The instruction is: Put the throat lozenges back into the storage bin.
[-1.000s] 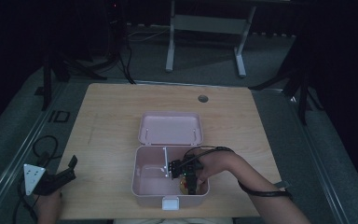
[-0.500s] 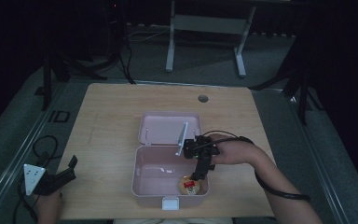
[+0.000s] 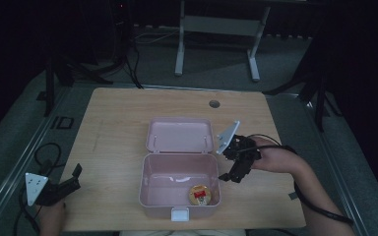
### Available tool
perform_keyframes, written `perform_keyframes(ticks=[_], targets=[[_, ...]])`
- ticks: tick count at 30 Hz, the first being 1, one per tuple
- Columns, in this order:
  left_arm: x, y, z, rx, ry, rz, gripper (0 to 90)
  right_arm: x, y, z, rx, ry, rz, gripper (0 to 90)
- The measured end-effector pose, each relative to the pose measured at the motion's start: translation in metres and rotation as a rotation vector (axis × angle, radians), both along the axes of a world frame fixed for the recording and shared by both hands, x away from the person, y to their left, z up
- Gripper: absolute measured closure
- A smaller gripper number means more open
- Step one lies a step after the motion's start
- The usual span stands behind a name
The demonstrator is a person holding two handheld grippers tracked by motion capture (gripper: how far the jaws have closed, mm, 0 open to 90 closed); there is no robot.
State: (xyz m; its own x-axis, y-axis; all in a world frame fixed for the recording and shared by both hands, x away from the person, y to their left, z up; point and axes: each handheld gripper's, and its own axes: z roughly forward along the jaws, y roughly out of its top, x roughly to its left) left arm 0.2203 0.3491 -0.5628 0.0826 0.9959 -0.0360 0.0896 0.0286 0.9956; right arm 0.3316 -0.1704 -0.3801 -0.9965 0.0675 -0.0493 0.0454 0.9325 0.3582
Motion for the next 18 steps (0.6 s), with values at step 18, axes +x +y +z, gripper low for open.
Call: perform_keyframes(ticks=[18], targets=[[0.0,0.0,0.0,0.001,0.0,0.0,0.4,0.017,-0.081,-0.094,0.155,-0.066,-0.293,11.8]])
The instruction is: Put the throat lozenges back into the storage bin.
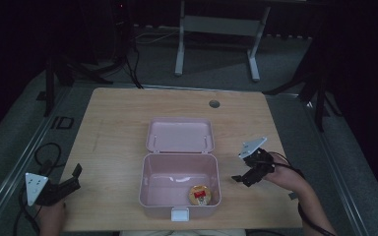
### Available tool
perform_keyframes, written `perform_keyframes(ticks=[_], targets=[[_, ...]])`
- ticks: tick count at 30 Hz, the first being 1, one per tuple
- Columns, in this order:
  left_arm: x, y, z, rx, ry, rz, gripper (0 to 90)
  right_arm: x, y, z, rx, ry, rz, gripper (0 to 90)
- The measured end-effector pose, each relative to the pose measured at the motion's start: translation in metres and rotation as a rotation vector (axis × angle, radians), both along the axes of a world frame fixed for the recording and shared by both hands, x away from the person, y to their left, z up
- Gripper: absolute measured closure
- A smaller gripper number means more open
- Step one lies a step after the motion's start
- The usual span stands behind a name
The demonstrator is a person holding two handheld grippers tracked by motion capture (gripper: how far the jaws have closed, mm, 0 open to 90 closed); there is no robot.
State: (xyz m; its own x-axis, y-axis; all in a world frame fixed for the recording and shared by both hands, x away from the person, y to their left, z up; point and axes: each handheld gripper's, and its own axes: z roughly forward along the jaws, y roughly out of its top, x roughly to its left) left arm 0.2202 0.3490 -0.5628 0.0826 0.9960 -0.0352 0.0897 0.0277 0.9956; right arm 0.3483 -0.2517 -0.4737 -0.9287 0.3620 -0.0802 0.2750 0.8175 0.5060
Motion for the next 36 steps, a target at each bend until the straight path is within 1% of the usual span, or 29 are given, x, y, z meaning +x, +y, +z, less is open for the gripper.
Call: perform_keyframes(ticks=[2,3,4,6,9,10,11,12,13,16,17,19,22,23,27,31,33,34,36], targets=[[0.0,0.0,0.0,-0.001,-0.001,0.0,0.4,0.001,-0.009,-0.011,0.028,0.009,-0.041,11.8],[0.0,0.0,0.0,-0.001,-0.001,0.0,0.4,0.001,-0.009,-0.011,0.028,0.009,-0.041,11.8],[0.0,0.0,0.0,-0.001,0.0,0.0,0.4,0.002,-0.018,-0.022,0.037,0.003,-0.093,11.8],[0.0,0.0,0.0,0.0,0.0,0.0,0.4,0.002,-0.026,-0.032,0.051,-0.008,-0.139,11.5],[0.0,0.0,0.0,0.001,0.002,0.0,0.4,0.002,-0.038,-0.045,0.09,-0.03,-0.218,11.5],[0.0,0.0,0.0,0.001,0.002,0.0,0.4,0.002,-0.038,-0.045,0.09,-0.03,-0.218,11.5],[0.0,0.0,0.0,0.001,0.002,0.0,0.4,0.001,-0.045,-0.052,0.108,-0.053,-0.265,11.3],[0.0,0.0,0.0,0.0,0.001,0.0,0.4,0.001,-0.045,-0.052,0.108,-0.053,-0.265,11.3],[0.0,0.0,0.0,0.001,0.002,0.0,0.4,0.0,-0.052,-0.058,0.133,-0.089,-0.308,11.2],[0.0,0.0,0.0,0.002,0.003,0.0,0.4,-0.002,-0.06,-0.065,0.164,-0.117,-0.371,11.1],[0.0,0.0,0.0,0.001,0.002,0.001,0.4,-0.003,-0.063,-0.067,0.174,-0.121,-0.392,11.1],[0.0,0.0,0.0,0.002,0.003,0.0,0.4,-0.005,-0.068,-0.071,0.181,-0.129,-0.416,11.1],[0.0,0.0,0.0,0.001,0.003,0.001,0.4,-0.01,-0.076,-0.075,0.183,-0.146,-0.455,11.1],[0.0,0.0,0.0,0.001,0.003,0.001,0.4,-0.011,-0.079,-0.076,0.191,-0.149,-0.473,11.1],[0.0,0.0,0.0,0.003,0.004,0.001,0.4,-0.019,-0.09,-0.074,0.23,-0.191,-0.549,11.1],[0.0,0.0,0.0,0.002,0.004,0.001,0.4,-0.024,-0.1,-0.074,0.246,-0.213,-0.618,11.1],[0.0,0.0,0.0,0.002,0.005,0.001,0.4,-0.024,-0.104,-0.075,0.249,-0.223,-0.647,11.1],[0.0,0.0,0.0,0.001,0.005,0.001,0.4,-0.024,-0.105,-0.076,0.25,-0.216,-0.659,11.1],[0.0,0.0,0.0,0.002,0.005,0.001,0.4,-0.022,-0.106,-0.077,0.241,-0.224,-0.677,11.1]])
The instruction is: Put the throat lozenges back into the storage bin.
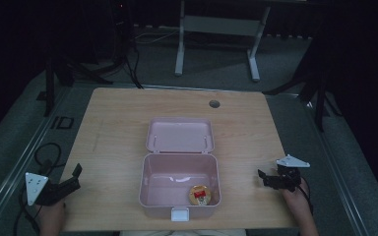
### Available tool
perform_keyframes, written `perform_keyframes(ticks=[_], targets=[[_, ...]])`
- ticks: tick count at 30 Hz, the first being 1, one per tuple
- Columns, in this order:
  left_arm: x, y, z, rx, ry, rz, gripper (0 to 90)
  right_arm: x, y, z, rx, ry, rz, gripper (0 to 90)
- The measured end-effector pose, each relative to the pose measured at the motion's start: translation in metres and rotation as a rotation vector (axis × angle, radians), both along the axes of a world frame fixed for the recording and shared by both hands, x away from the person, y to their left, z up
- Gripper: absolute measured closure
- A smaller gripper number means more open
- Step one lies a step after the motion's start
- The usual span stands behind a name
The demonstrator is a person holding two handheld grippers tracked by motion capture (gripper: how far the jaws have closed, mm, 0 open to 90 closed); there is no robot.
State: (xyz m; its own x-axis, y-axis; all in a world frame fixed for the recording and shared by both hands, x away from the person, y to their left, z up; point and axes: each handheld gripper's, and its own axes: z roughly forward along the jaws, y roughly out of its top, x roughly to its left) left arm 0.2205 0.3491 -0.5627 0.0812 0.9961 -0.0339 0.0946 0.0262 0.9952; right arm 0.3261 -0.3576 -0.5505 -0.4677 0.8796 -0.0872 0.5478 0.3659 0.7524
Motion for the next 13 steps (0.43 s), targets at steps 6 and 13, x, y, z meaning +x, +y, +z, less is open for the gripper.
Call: perform_keyframes(ticks=[6,13], targets=[[0.0001,0.0001,0.0001,0.0,0.002,0.0,0.4,0.0025,-0.0004,-0.0021,-0.004,0.004,-0.033,11.1],[0.0003,0.0001,0.0001,-0.001,0.003,0.001,0.4,0.0033,-0.0026,-0.0016,0.011,0.005,-0.041,11.1]])
